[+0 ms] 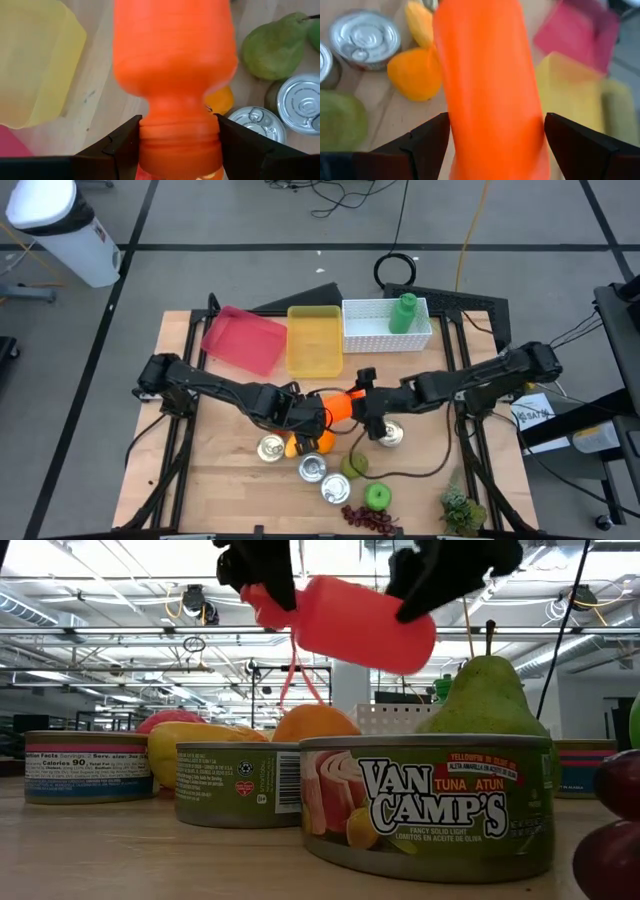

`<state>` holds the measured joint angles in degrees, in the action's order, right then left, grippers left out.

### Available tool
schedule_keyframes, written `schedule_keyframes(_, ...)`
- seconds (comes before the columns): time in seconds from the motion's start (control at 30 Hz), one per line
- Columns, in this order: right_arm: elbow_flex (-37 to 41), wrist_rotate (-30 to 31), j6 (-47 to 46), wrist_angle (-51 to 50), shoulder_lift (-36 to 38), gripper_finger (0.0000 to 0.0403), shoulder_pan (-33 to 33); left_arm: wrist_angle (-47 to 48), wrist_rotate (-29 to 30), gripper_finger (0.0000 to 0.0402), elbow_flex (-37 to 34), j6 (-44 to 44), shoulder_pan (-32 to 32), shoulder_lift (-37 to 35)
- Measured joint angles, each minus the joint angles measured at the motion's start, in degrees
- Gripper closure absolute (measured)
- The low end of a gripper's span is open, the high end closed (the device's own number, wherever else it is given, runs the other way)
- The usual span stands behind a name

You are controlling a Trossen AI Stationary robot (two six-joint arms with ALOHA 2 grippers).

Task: Pick & Place Food Item
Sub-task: Put the orange water bottle into the white bin

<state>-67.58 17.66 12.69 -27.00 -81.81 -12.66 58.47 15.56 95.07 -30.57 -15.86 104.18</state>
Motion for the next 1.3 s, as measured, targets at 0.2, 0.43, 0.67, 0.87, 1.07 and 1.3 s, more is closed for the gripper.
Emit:
schedule_keyframes(0.2,1.25,-2.16,-1.32,0.97,-1.27,0.0099,0.10,-2.82,0.48,0.0168,0.00,1.72,-0.33,-0.77)
schedule_keyframes(0.43,8.16,-3.27,-1.27,12.62,-1.58,0.0099,0.02,-8.00,1.87,0.0180,0.02,4.15,-1.29,-2.43)
schedule_keyframes(0.67,17.98,-2.95,-1.50,33.66,-1.69,0.0103,0.05,-10.96,4.60,0.0173,0.03,6.80,-1.44,-2.56)
schedule_keyframes(0.87,28.06,-3.08,-3.37,56.49,-1.72,0.0124,0.38,-18.68,5.50,0.0171,0.17,11.91,-1.31,-2.75)
schedule_keyframes(1.07,33.44,-3.29,-4.72,69.95,-1.69,0.0130,0.39,-20.94,6.59,0.0178,0.19,13.96,-1.09,-3.65)
schedule_keyframes(1.3,34.13,-2.96,-4.11,73.53,-1.58,0.0137,0.05,-25.83,7.02,0.0157,0.17,18.59,-1.10,-3.68)
